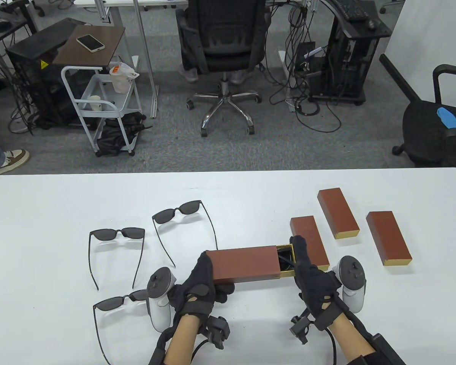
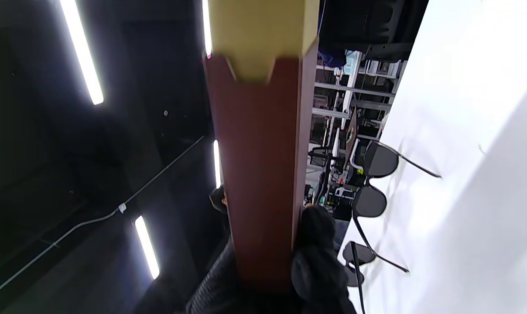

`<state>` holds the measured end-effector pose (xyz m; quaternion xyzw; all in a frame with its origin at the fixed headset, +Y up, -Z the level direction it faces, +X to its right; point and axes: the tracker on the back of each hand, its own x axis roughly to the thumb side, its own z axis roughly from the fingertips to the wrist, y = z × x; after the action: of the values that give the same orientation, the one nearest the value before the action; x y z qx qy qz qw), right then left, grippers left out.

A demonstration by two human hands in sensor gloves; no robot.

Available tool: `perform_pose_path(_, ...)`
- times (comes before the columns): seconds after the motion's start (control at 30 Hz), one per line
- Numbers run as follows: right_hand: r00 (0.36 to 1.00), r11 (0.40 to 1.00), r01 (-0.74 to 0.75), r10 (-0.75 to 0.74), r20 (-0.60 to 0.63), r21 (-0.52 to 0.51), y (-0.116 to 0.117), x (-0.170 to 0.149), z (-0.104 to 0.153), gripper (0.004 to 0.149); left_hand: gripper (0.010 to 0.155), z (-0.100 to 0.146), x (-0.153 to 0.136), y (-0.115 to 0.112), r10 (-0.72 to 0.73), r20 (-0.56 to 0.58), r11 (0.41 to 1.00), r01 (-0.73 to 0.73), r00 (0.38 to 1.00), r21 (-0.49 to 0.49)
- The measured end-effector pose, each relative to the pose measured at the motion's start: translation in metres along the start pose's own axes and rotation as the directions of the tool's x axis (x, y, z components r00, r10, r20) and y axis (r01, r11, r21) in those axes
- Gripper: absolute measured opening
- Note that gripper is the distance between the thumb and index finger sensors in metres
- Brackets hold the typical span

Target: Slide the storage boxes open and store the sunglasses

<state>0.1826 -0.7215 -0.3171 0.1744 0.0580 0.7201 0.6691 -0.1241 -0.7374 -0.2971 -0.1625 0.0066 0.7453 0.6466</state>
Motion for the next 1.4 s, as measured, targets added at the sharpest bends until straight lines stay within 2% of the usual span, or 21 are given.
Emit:
perform_pose_path(0.3, 0.999, 0.997, -0.047, 0.048, -0.003, 0.062, 0.011, 0.001, 0.0, 0.091, 0.077, 0.0, 0.0, -0.011, -0.016, -0.004, 0.998, 0.016, 1.0, -0.055)
perform_pose_path(0.47, 0.995, 0.994, -0.101, 0.101, 0.005, 0.035, 0.013, 0.003, 0.001, 0.089, 0.077, -0.001, 0.001, -0.004, -0.052, -0.001, 0.999, 0.052, 0.999, -0.008)
perform_pose_path(0.57, 0.973, 0.976, -0.219, 0.218, 0.077, 0.001, 0.013, 0.012, 0.001, 0.087, 0.076, 0.0, 0.003, 0.001, -0.091, 0.019, 0.995, 0.09, 0.996, 0.033)
perform_pose_path(0.7, 0.892, 0.894, -0.443, 0.432, 0.134, 0.071, 0.02, 0.02, 0.0, 0.077, 0.075, 0.0, 0.001, 0.006, -0.121, 0.017, 0.99, 0.12, 0.992, 0.079)
perform_pose_path(0.8, 0.813, 0.817, -0.573, 0.559, 0.161, 0.059, 0.027, 0.023, 0.001, 0.079, 0.075, 0.001, 0.0, 0.008, -0.148, 0.012, 0.981, 0.145, 0.989, 0.13)
perform_pose_path(0.87, 0.783, 0.793, -0.609, 0.602, 0.159, -0.004, 0.028, 0.026, 0.001, 0.075, 0.075, 0.001, 0.0, 0.011, -0.16, 0.011, 0.978, 0.157, 0.987, 0.139)
perform_pose_path(0.9, 0.769, 0.779, -0.627, 0.617, 0.168, 0.006, 0.03, 0.026, 0.0, 0.075, 0.075, 0.001, 0.001, 0.012, -0.177, 0.014, 0.973, 0.173, 0.984, 0.153)
perform_pose_path(1.03, 0.693, 0.7, -0.715, 0.705, 0.152, 0.011, 0.034, 0.023, -0.002, 0.078, 0.075, 0.002, 0.006, 0.014, -0.316, 0.012, 0.929, 0.307, 0.949, 0.207)
perform_pose_path(1.17, 0.74, 0.742, -0.67, 0.668, 0.074, 0.005, 0.036, 0.019, -0.007, 0.078, 0.074, 0.004, 0.012, 0.016, -0.467, 0.005, 0.846, 0.445, 0.884, 0.295)
perform_pose_path(1.27, 0.729, 0.727, -0.683, 0.685, -0.001, -0.068, 0.035, 0.017, -0.011, 0.077, 0.071, 0.01, 0.019, 0.019, -0.564, 0.009, 0.758, 0.513, 0.826, 0.403)
perform_pose_path(1.3, 0.719, 0.716, -0.694, 0.695, -0.023, -0.081, 0.034, 0.016, -0.013, 0.076, 0.071, 0.011, 0.021, 0.019, -0.582, 0.014, 0.74, 0.522, 0.813, 0.424)
perform_pose_path(1.4, 0.628, 0.615, -0.778, 0.769, -0.121, -0.129, 0.032, 0.019, -0.027, 0.072, 0.068, 0.014, 0.03, 0.018, -0.693, 0.017, 0.632, 0.596, 0.721, 0.495)
